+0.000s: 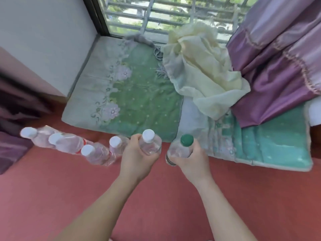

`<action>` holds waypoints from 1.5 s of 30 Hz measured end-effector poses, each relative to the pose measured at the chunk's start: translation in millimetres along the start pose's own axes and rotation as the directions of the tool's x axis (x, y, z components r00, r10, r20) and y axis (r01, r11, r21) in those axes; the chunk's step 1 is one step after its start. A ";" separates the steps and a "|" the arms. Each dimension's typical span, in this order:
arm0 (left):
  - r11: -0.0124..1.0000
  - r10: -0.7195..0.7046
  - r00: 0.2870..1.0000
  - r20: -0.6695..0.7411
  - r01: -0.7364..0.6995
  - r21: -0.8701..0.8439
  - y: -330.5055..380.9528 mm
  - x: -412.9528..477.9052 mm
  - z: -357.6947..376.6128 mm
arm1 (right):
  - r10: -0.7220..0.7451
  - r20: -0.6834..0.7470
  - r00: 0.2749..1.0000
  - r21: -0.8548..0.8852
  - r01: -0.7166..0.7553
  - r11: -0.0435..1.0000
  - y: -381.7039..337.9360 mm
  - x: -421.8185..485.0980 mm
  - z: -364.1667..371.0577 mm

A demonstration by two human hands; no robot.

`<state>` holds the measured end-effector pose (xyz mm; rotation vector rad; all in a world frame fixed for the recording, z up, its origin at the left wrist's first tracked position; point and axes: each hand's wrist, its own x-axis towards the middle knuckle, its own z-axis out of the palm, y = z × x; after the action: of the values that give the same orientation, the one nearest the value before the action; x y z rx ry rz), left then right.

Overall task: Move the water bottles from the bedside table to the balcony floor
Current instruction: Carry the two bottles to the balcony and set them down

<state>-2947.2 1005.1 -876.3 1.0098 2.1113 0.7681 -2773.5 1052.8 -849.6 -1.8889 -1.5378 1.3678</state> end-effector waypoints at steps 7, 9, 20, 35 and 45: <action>0.999 0.048 0.999 -0.013 -0.048 0.000 -43.5 12.6 30.2 | -0.078 -0.018 0.997 -0.045 0.077 0.996 49.5 17.4 31.4; 0.998 0.056 0.998 -0.023 -0.056 -0.012 -48.9 12.7 34.9 | -0.088 -0.013 0.996 -0.053 0.087 0.995 58.1 20.7 35.1; 0.997 0.081 0.996 0.026 -0.080 -0.010 -49.9 8.2 28.7 | -0.134 0.038 0.990 -0.125 0.138 0.982 63.6 20.3 46.2; 0.939 0.336 0.941 0.044 -0.338 0.064 50.0 3.2 -48.3 | -0.307 0.083 0.948 -0.112 0.315 0.943 -56.9 -3.2 -30.5; 0.832 0.356 0.933 -0.051 -0.292 0.472 139.6 -8.3 -173.3 | -0.623 0.227 0.748 -0.421 0.653 0.630 -206.7 -16.6 -78.8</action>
<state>-3015.9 1034.3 -666.5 1.6474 2.3296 0.5072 -2822.0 1133.9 -648.9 -1.2579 -2.4401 0.7501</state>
